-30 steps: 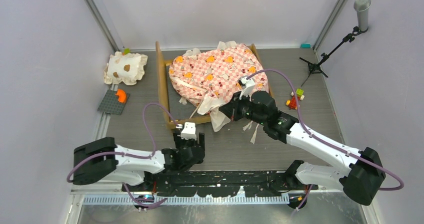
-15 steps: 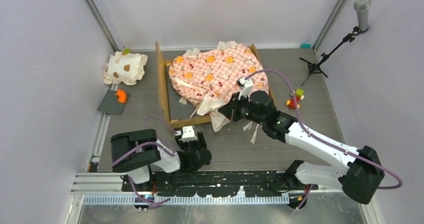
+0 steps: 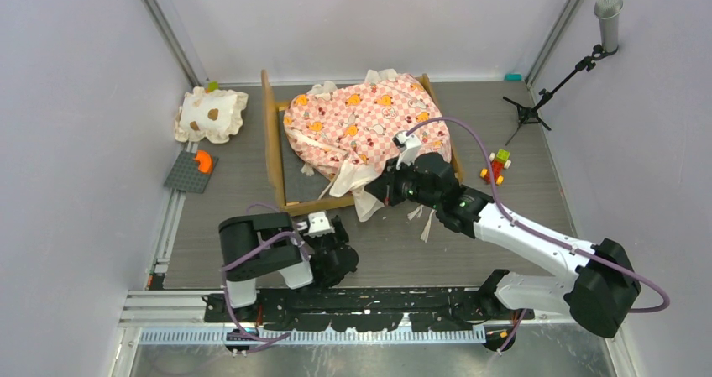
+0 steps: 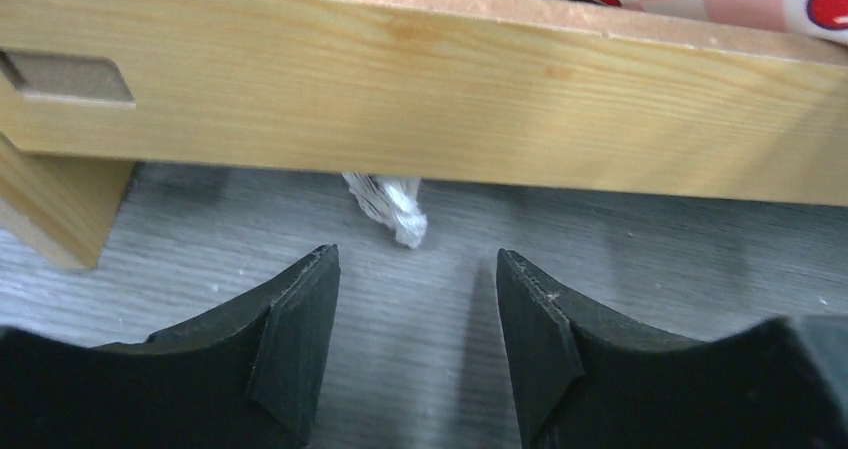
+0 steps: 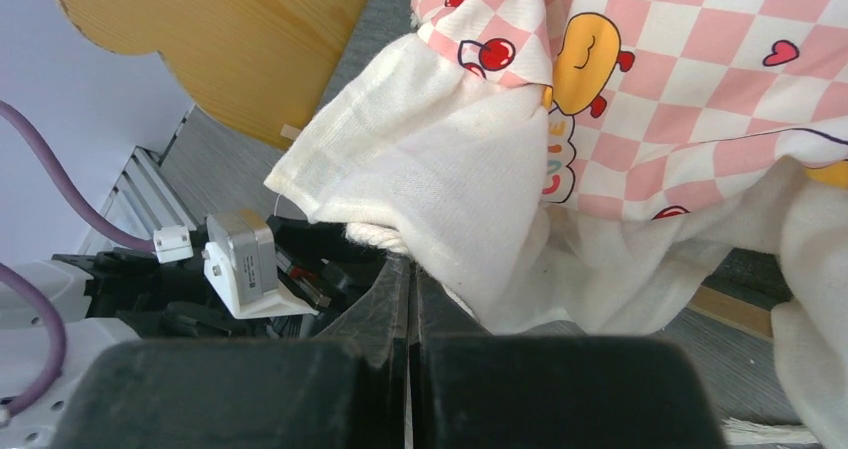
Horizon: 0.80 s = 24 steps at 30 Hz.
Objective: Set up the pet bed
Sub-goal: Cross the ropes on the bed frame.
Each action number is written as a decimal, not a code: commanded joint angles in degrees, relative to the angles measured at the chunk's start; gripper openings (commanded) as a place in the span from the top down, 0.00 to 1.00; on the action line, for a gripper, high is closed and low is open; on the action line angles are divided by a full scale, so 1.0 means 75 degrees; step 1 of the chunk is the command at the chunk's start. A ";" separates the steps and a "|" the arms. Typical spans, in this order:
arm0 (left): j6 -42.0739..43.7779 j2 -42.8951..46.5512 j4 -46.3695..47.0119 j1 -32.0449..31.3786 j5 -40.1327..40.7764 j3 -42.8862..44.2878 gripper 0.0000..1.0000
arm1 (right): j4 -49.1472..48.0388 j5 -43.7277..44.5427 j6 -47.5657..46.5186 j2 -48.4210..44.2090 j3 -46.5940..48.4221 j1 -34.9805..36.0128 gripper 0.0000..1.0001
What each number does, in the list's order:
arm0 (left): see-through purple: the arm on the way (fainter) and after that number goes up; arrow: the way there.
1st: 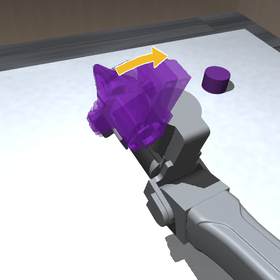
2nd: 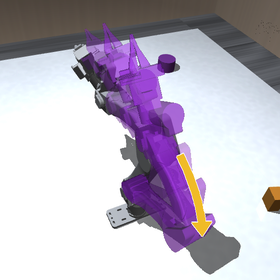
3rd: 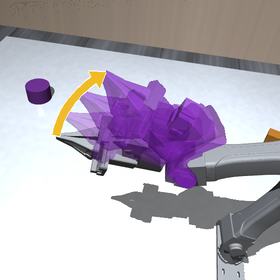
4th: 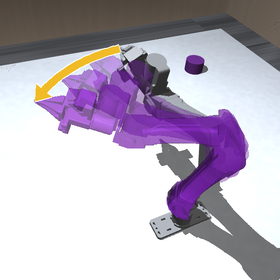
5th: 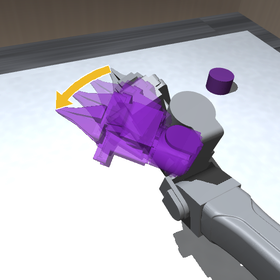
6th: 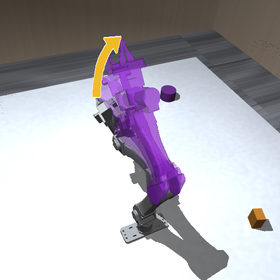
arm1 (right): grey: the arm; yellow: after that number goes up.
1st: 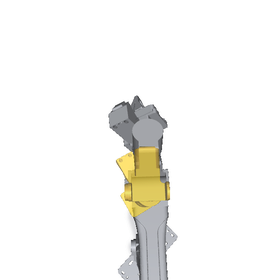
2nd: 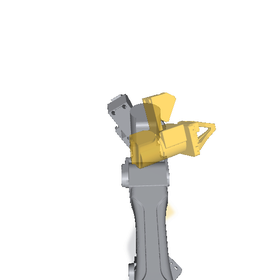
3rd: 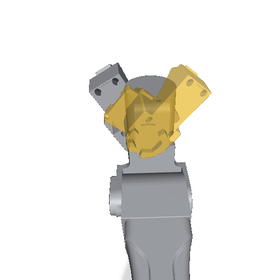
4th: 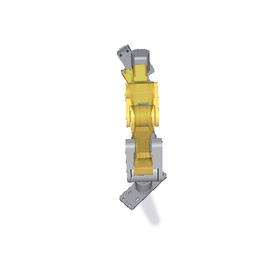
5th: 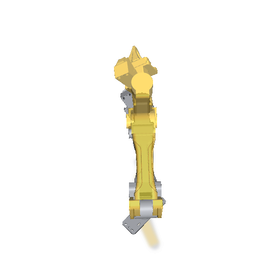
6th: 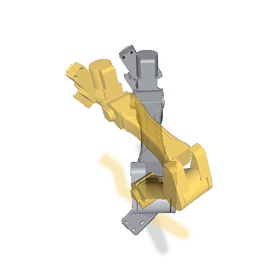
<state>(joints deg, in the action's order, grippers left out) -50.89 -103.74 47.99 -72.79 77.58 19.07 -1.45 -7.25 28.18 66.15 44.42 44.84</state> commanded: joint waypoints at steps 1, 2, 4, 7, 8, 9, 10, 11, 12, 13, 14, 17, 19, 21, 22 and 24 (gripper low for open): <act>0.2382 -0.0998 0.4157 0.0354 0.0024 -0.0274 0.40 | -0.0269 -0.0108 0.0039 0.0036 0.0292 0.0005 0.99; 0.2626 -0.1265 0.4492 0.0373 -0.0020 -0.0241 0.40 | -0.0264 -0.0112 0.0046 0.0048 0.0288 0.0003 0.99; 0.2809 -0.1422 0.4535 0.0435 -0.0127 -0.0138 0.40 | -0.0266 -0.0122 0.0057 0.0061 0.0300 0.0009 0.99; 0.2980 -0.1415 0.4535 0.0440 -0.0075 -0.0083 0.41 | -0.0257 -0.0115 0.0059 0.0042 0.0305 0.0006 0.99; 0.3029 -0.1408 0.4535 0.0453 -0.0026 -0.0088 0.42 | -0.0263 -0.0115 0.0062 0.0050 0.0296 0.0003 0.99; 0.3038 -0.1397 0.4535 0.0477 0.0006 -0.0099 0.43 | -0.0263 -0.0112 0.0059 0.0051 0.0295 0.0003 0.99; 0.3080 -0.1381 0.4532 0.0514 0.0040 -0.0115 0.44 | -0.0263 -0.0124 0.0062 0.0057 0.0305 0.0007 0.99; 0.3131 -0.1368 0.4535 0.0543 0.0068 -0.0108 0.45 | -0.0263 -0.0133 0.0062 0.0061 0.0306 -0.0001 0.99; 0.3190 -0.1358 0.4535 0.0561 0.0094 -0.0097 0.46 | -0.0253 -0.0137 0.0071 0.0070 0.0312 0.0008 0.99; 0.3254 -0.1361 0.4535 0.0585 0.0113 -0.0084 0.47 | -0.0255 -0.0152 0.0063 0.0077 0.0317 0.0007 0.99; 0.3309 -0.1373 0.4534 0.0597 0.0145 -0.0072 0.48 | -0.0252 -0.0148 0.0069 0.0085 0.0313 0.0001 0.99; 0.3395 -0.1364 0.4535 0.0605 0.0230 -0.0090 0.56 | -0.0241 -0.0180 0.0074 0.0079 0.0316 0.0000 0.99; 0.3403 -0.1331 0.4534 0.0608 0.0296 -0.0143 0.64 | -0.0232 -0.0182 0.0083 0.0072 0.0329 0.0001 0.99; 0.3425 -0.1297 0.4532 0.0604 0.0327 -0.0174 0.72 | -0.0211 -0.0184 0.0071 0.0064 0.0332 0.0007 0.99; 0.3448 -0.1282 0.4535 0.0604 0.0330 -0.0191 0.76 | -0.0200 -0.0194 0.0058 0.0053 0.0337 0.0009 0.99; 0.3492 -0.1188 0.4535 0.0601 0.0314 -0.0267 0.83 | -0.0154 -0.0191 0.0056 0.0045 0.0353 0.0006 0.99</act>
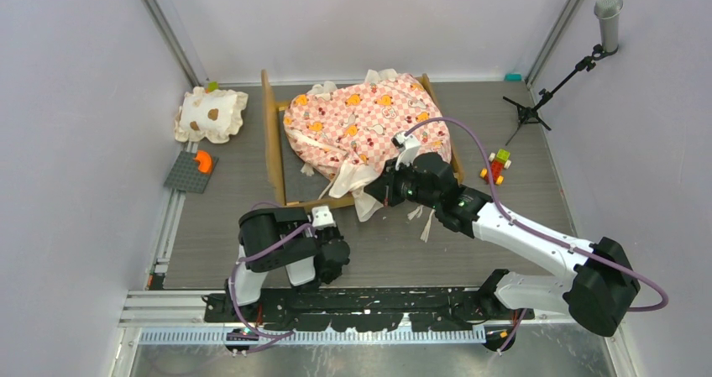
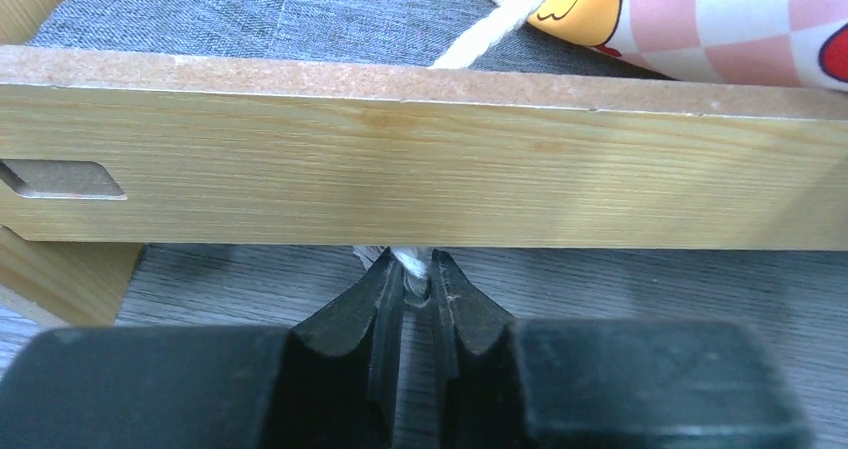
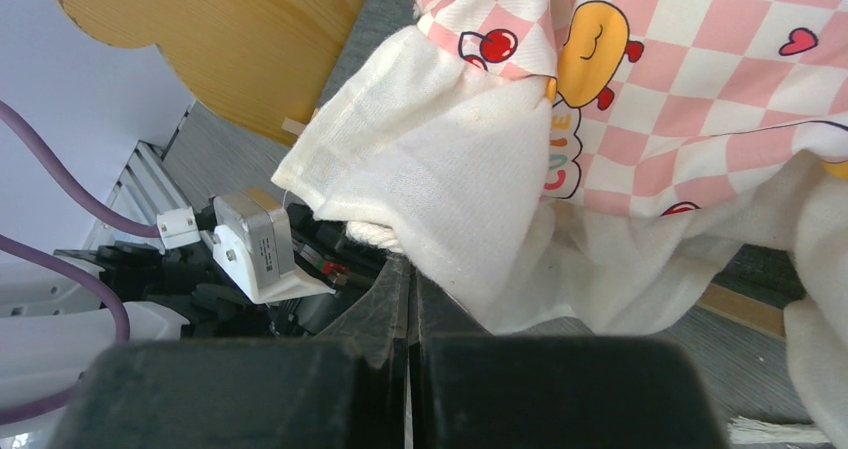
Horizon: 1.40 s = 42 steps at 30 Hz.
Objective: Set up the pet bed
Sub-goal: Cross the ropes on the bed frame.
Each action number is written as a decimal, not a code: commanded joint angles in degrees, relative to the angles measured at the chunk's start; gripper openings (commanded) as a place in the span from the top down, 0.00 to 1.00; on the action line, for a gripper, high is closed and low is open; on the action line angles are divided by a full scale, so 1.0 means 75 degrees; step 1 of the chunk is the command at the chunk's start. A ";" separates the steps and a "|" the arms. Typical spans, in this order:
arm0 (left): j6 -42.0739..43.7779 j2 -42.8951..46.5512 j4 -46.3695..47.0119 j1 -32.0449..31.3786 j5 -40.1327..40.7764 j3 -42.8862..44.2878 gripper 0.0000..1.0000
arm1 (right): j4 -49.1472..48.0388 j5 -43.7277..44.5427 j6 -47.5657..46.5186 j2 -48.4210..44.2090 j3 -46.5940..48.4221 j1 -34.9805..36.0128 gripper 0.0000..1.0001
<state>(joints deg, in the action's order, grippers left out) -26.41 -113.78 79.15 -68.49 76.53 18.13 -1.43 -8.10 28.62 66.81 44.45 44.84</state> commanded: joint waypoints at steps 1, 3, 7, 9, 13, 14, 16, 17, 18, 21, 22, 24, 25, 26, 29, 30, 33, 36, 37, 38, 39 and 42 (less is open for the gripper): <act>0.0232 0.0200 0.0380 0.0027 0.0453 -0.0189 0.87 | -0.0134 -0.0083 -0.0013 -0.0052 0.0353 0.0005 0.99; 0.0235 0.0329 0.0380 0.0015 0.0446 -0.0292 0.93 | -0.0077 -0.0086 -0.0032 -0.0070 0.0368 0.0009 0.99; 0.0386 0.0694 0.0369 -0.0120 0.0435 -0.0547 1.00 | 0.0134 -0.0230 -0.0097 -0.0043 0.0469 0.0000 0.99; 0.0738 0.0845 0.0368 -0.0280 0.0337 -0.0539 1.00 | 0.0190 -0.0378 -0.0139 0.0022 0.0543 -0.0001 0.99; 0.1598 0.1307 0.0368 -0.0928 0.0650 -0.0572 1.00 | 0.0530 -0.0801 -0.0167 0.0257 0.0749 0.0002 0.99; 0.1691 0.1433 0.0352 -0.1099 0.0727 -0.0616 1.00 | 0.0550 -0.0922 -0.0165 0.0302 0.0779 0.0001 0.99; 0.1825 0.1690 0.0300 -0.1428 0.0967 -0.0723 1.00 | 0.0543 -0.1150 -0.0136 0.0393 0.0847 0.0002 0.99; 0.1883 0.1764 0.0298 -0.1591 0.1127 -0.0764 1.00 | 0.0532 -0.1276 -0.0107 0.0448 0.0884 0.0009 0.99; 0.1950 0.1834 0.0298 -0.1734 0.1279 -0.0800 1.00 | 0.0525 -0.1396 -0.0092 0.0519 0.0938 0.0002 0.99; 0.2234 0.2034 0.0286 -0.2049 0.1594 -0.0843 1.00 | 0.0459 -0.1984 0.0068 0.0776 0.1109 0.0047 0.99; 0.2313 0.2085 0.0286 -0.2083 0.1662 -0.0847 1.00 | 0.0444 -0.2155 0.0123 0.0883 0.1185 0.0079 0.99; 0.2431 0.2188 0.0342 -0.2121 0.1822 -0.0894 1.00 | 0.0435 -0.2359 0.0212 0.1126 0.1348 0.0220 0.99; 0.2463 0.2242 0.0365 -0.2130 0.1899 -0.0956 1.00 | 0.0451 -0.2387 0.0225 0.1240 0.1440 0.0316 0.99; 0.2499 0.2355 0.0367 -0.2146 0.1998 -0.1012 1.00 | 0.0475 -0.2396 0.0227 0.1364 0.1537 0.0436 0.99; 0.2624 0.2894 0.0362 -0.2174 0.2229 -0.1222 1.00 | 0.0665 -0.2314 0.0183 0.1776 0.1880 0.0790 0.99; 0.2722 0.3076 0.0367 -0.2168 0.2279 -0.1292 1.00 | 0.0728 -0.2264 0.0169 0.1885 0.1970 0.0876 0.99; 0.2874 0.3619 0.0368 -0.2165 0.2427 -0.1521 1.00 | 0.0785 -0.2110 0.0186 0.2208 0.2174 0.1069 0.99; 0.2950 0.3963 0.0368 -0.2174 0.2592 -0.1716 1.00 | 0.0831 -0.1988 0.0248 0.2529 0.2434 0.1234 0.99; 0.3007 0.4078 0.0368 -0.2172 0.2669 -0.1769 1.00 | 0.0860 -0.1954 0.0269 0.2627 0.2527 0.1294 0.99; 0.3112 0.4189 0.0368 -0.2175 0.2743 -0.1799 1.00 | 0.0886 -0.1936 0.0275 0.2743 0.2629 0.1344 0.99; 0.3225 0.4332 0.0368 -0.2169 0.2786 -0.1838 1.00 | 0.0937 -0.1916 0.0284 0.2845 0.2724 0.1416 0.99; 0.3471 0.4859 0.0374 -0.2170 0.2803 -0.1991 1.00 | 0.1078 -0.1791 0.0262 0.3161 0.2998 0.1589 0.99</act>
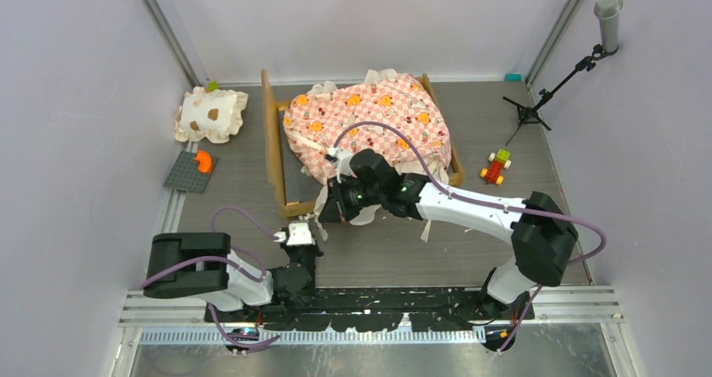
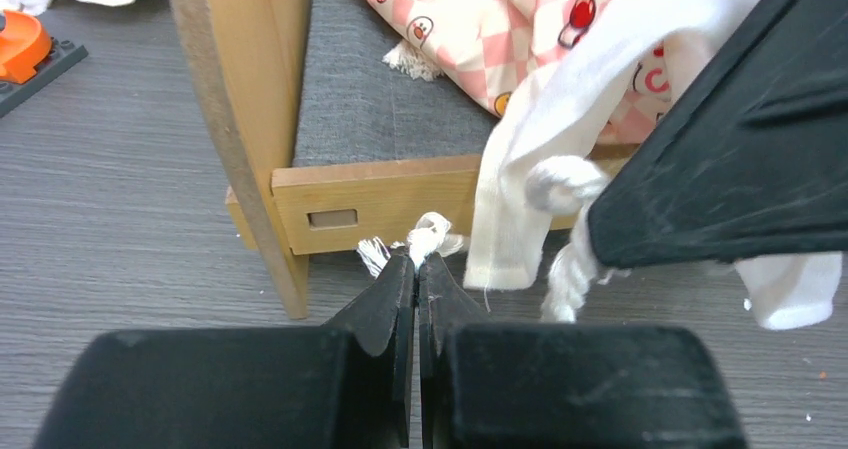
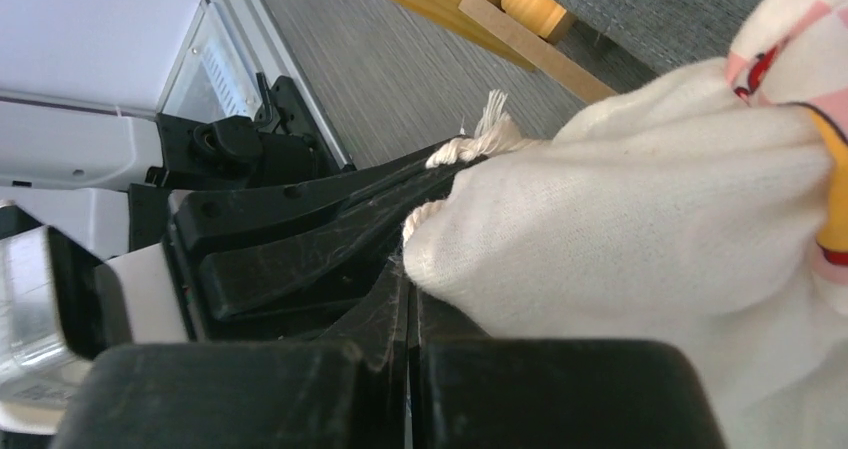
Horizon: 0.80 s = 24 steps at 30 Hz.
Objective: Set up the pet bed
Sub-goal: Cross the ropes on the bed frame.
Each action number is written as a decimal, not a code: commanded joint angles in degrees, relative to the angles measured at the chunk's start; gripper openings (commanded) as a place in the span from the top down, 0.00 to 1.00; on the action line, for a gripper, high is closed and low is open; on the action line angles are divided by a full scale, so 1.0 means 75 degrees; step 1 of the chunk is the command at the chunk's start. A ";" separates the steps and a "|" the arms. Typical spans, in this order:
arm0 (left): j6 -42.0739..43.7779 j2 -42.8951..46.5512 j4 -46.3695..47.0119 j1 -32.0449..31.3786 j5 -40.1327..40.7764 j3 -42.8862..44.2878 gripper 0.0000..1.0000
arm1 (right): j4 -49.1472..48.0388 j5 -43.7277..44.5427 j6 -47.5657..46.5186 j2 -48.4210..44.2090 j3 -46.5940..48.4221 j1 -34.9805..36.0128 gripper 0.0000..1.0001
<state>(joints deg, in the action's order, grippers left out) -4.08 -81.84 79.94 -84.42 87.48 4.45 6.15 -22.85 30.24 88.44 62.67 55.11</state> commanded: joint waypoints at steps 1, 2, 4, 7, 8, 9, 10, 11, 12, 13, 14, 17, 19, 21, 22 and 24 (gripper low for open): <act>0.0506 0.0757 0.0274 -0.0041 0.1343 -0.0229 1.00 | 0.0117 0.0259 0.0043 0.0364 0.0647 0.0264 0.99; 0.0696 0.0915 0.0275 -0.0044 0.1343 -0.0278 1.00 | 0.0168 0.0378 0.0050 0.0441 0.0689 0.0295 0.99; 0.0894 0.1271 0.0265 -0.0090 0.1355 -0.0351 1.00 | 0.0261 0.0848 0.0114 0.0497 0.0713 0.0320 0.99; 0.1422 0.1571 0.0273 -0.0331 0.1355 -0.0222 1.00 | 0.0344 0.1114 0.0159 0.0520 0.0699 0.0336 0.99; 0.1559 0.1654 0.0274 -0.0393 0.1355 -0.0183 1.00 | 0.0392 0.1138 0.0147 0.0513 0.0716 0.0336 0.99; 0.1668 0.1760 0.0275 -0.0463 0.1355 -0.0164 1.00 | 0.0445 0.1181 0.0129 0.0512 0.0733 0.0343 0.99; 0.1786 0.1889 0.0275 -0.0523 0.1355 -0.0154 1.00 | 0.0495 0.1227 0.0109 0.0506 0.0750 0.0356 0.99; 0.1932 0.2109 0.0275 -0.0583 0.1355 -0.0127 1.00 | 0.0536 0.1275 0.0092 0.0507 0.0768 0.0354 0.99; 0.2212 0.2308 0.0275 -0.0634 0.1355 -0.0091 1.00 | 0.0586 0.1328 0.0074 0.0501 0.0791 0.0362 0.99; 0.2367 0.2562 0.0275 -0.0667 0.1355 -0.0045 1.00 | 0.0625 0.1364 0.0059 0.0484 0.0804 0.0367 0.99; 0.2737 0.2823 0.0275 -0.0692 0.1361 0.0028 1.00 | 0.0654 0.1392 0.0048 0.0484 0.0826 0.0366 0.99; 0.3491 0.3575 -0.0009 -0.0747 0.1355 0.0282 1.00 | 0.0668 0.1436 0.0034 0.0493 0.0837 0.0374 0.99; 0.3668 0.4003 -0.0588 -0.0835 0.1356 0.0527 1.00 | 0.0657 0.1430 0.0035 0.0529 0.0818 0.0371 0.99; 0.3944 0.4276 -0.0795 -0.0942 0.1355 0.0622 1.00 | 0.0657 0.1418 0.0037 0.0552 0.0780 0.0371 0.99; 0.4118 0.4360 -0.0744 -0.0978 0.1355 0.0621 1.00 | 0.0647 0.1427 0.0041 0.0558 0.0748 0.0374 0.99; 0.4320 0.4504 -0.0626 -0.1037 0.1357 0.0525 1.00 | 0.0645 0.1454 0.0052 0.0572 0.0699 0.0371 0.99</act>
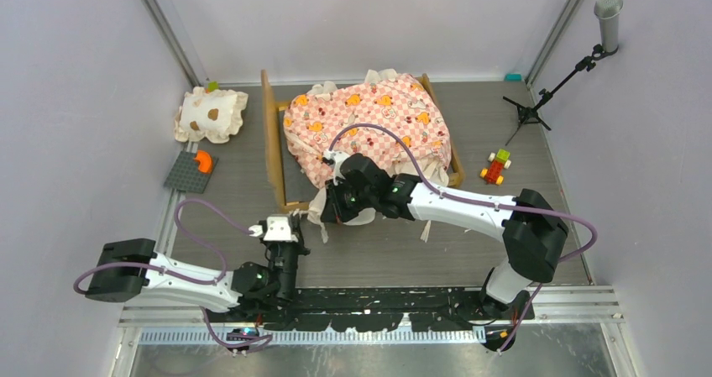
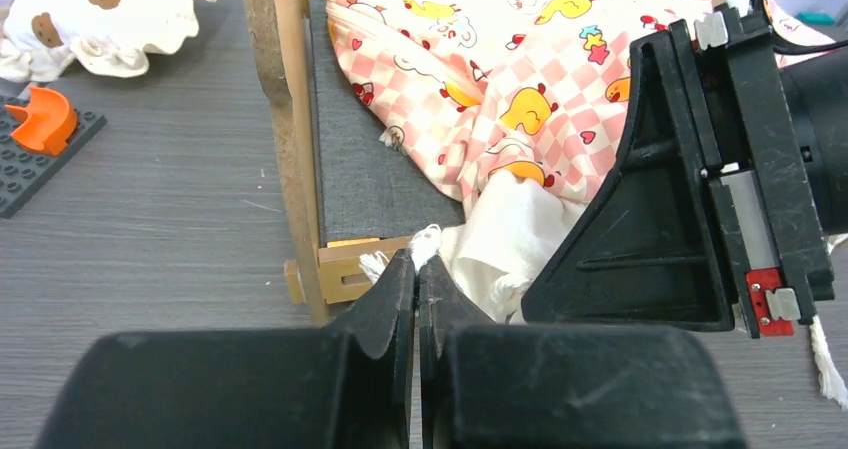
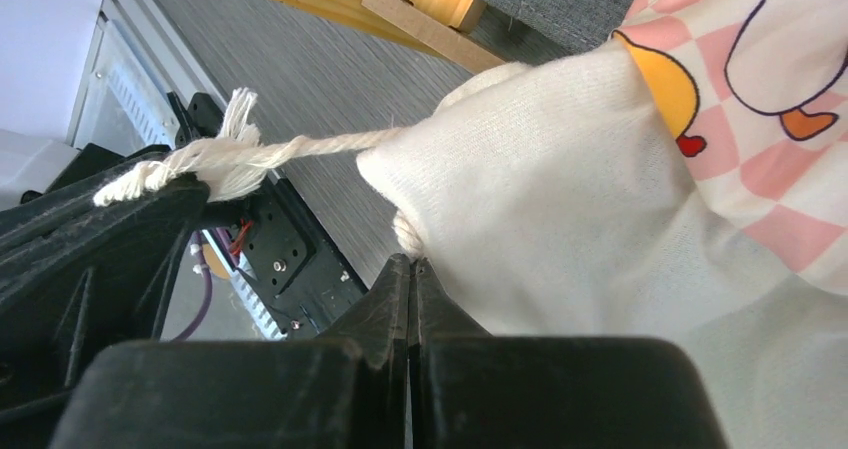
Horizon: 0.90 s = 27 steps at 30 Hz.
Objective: Set up the pet bed
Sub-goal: Cross the ropes on the bed frame.
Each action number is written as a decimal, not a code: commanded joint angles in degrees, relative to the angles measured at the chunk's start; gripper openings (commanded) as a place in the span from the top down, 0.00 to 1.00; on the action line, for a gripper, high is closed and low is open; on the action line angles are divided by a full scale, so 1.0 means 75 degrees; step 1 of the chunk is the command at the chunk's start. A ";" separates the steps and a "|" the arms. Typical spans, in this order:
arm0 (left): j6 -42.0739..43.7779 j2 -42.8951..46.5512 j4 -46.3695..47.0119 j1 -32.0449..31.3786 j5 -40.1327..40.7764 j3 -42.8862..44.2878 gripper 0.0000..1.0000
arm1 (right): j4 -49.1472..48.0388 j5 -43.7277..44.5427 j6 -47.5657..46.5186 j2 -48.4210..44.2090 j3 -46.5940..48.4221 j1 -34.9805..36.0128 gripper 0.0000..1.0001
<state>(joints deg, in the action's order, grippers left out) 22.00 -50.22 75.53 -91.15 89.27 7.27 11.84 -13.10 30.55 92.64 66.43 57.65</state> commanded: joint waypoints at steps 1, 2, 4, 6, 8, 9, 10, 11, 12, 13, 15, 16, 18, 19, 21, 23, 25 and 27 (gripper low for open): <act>0.0915 0.0343 0.0070 -0.0158 0.1119 0.0066 1.00 | -0.0112 0.0178 0.0011 0.0016 0.0181 0.0030 0.99; 0.0965 0.0361 0.0159 -0.0178 0.1117 0.0009 1.00 | -0.0101 0.0206 0.0025 0.0031 0.0169 0.0028 0.97; 0.1091 0.0352 0.0282 -0.0235 0.1116 -0.0025 1.00 | -0.0108 0.0201 0.0050 0.0031 0.0154 0.0033 0.92; 0.1335 0.0273 0.0510 -0.0244 0.1116 0.0002 1.00 | -0.0119 0.0152 0.0046 0.0038 0.0145 0.0036 0.81; 0.1793 0.0231 0.0864 -0.0246 0.1122 0.0020 1.00 | -0.0107 0.0111 0.0015 0.0000 0.0142 0.0030 0.71; 0.1829 0.0287 0.0874 -0.0253 0.1124 0.0017 1.00 | -0.0112 0.0099 -0.0008 -0.0052 0.0132 0.0031 0.67; 0.1850 0.0356 0.0875 -0.0249 0.1117 0.0005 1.00 | -0.0079 0.0121 -0.0045 -0.0107 0.0120 0.0034 0.64; 0.1898 0.0414 0.0874 -0.0245 0.1116 -0.0015 1.00 | -0.0028 0.0168 -0.0071 -0.0179 0.0110 0.0030 0.61; 0.1906 0.0467 0.0875 -0.0245 0.1116 -0.0041 1.00 | 0.0031 0.0236 -0.0113 -0.0275 0.0098 0.0027 0.60; 0.1911 0.0477 0.0850 -0.0250 0.1116 -0.0018 1.00 | 0.0085 0.0316 -0.0163 -0.0370 0.0071 0.0034 0.60; 0.1907 0.0256 0.0769 -0.0320 0.1116 0.0076 1.00 | 0.0199 0.0474 -0.0218 -0.0572 0.0002 0.0027 0.59; 0.1907 0.0061 0.0685 -0.0371 0.1116 0.0161 1.00 | 0.0247 0.0546 -0.0252 -0.0665 -0.0053 0.0032 0.58; 0.2066 -0.0506 0.0844 -0.0409 0.1118 0.0361 1.00 | 0.0344 0.0687 -0.0290 -0.0837 -0.0132 0.0032 0.57; 0.2173 -0.0766 0.0861 -0.0409 0.1111 0.0514 1.00 | 0.0401 0.0766 -0.0302 -0.0908 -0.0160 0.0027 0.57; 0.2373 -0.1159 0.0863 -0.0411 0.1031 0.0815 1.00 | 0.0416 0.0989 -0.0279 -0.1066 -0.0242 0.0028 0.57; 0.2492 -0.1399 0.0863 -0.0409 0.0875 0.1019 1.00 | 0.0414 0.1190 -0.0249 -0.1213 -0.0317 0.0034 0.54; 0.2542 -0.1593 0.0863 -0.0409 0.0714 0.1128 1.00 | 0.0430 0.1330 -0.0248 -0.1310 -0.0338 0.0036 0.52; 0.2544 -0.1803 0.0832 -0.0413 0.0566 0.1189 1.00 | 0.0530 0.1418 -0.0260 -0.1355 -0.0332 0.0032 0.49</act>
<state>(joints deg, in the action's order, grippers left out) 39.38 -62.08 78.85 -94.00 89.97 13.56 15.57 -6.00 29.28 85.34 64.03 57.65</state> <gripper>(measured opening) 0.013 0.482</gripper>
